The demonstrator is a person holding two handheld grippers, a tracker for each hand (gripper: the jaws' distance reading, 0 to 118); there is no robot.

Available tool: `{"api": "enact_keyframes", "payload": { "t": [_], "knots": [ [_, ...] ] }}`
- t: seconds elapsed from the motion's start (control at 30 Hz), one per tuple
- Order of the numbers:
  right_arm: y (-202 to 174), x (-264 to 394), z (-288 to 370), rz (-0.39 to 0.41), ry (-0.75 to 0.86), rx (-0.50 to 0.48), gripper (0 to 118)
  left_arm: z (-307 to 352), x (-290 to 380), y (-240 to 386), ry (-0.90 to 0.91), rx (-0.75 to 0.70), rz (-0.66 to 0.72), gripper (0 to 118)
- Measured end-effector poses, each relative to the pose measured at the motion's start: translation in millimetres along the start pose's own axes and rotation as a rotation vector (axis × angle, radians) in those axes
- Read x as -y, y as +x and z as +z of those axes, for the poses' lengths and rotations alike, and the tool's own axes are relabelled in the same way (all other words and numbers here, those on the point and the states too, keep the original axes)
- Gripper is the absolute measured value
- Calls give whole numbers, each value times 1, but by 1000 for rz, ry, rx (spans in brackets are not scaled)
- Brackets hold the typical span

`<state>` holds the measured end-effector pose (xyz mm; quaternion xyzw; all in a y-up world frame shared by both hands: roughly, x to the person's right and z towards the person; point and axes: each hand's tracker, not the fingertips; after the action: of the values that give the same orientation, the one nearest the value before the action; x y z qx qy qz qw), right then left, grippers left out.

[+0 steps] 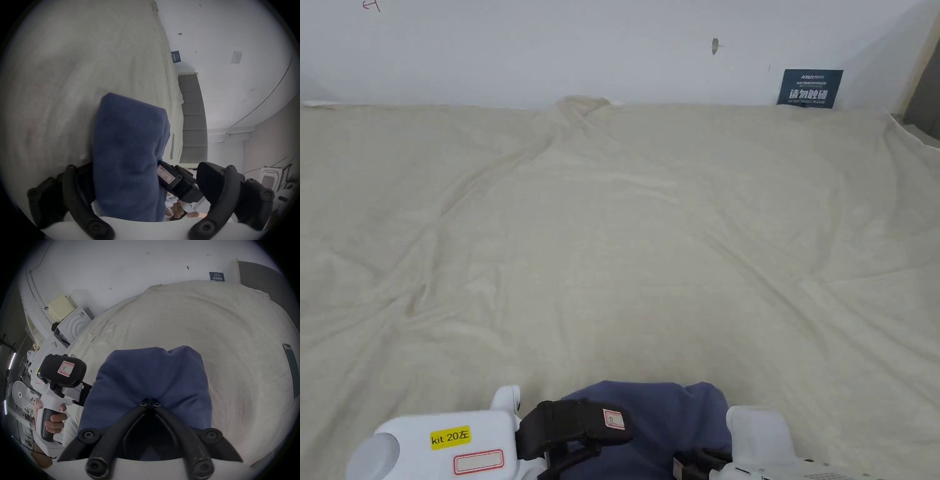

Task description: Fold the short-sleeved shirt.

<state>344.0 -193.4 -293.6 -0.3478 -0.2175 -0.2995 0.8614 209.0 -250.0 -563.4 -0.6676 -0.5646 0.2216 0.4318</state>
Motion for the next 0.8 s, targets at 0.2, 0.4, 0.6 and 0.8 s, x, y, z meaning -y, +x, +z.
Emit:
{"api": "enact_keyframes", "payload": {
  "t": [0.2, 0.4, 0.6, 0.8],
  "knots": [
    [0, -5, 3, 14, -9, 25, 0, -1, 3, -12, 11, -62, 21, 28],
    [-10, -7, 16, 5, 41, 19, 0, 14, 2, -3, 13, -164, -44, 28],
    [-39, -15, 28, 74, 127, 86, 0, 87, 2, 0, 131, -207, -90, 28],
    [-79, -16, 22, 128, 192, 107, 0, 219, -11, -24, 353, -313, -57, 28]
  ]
}}
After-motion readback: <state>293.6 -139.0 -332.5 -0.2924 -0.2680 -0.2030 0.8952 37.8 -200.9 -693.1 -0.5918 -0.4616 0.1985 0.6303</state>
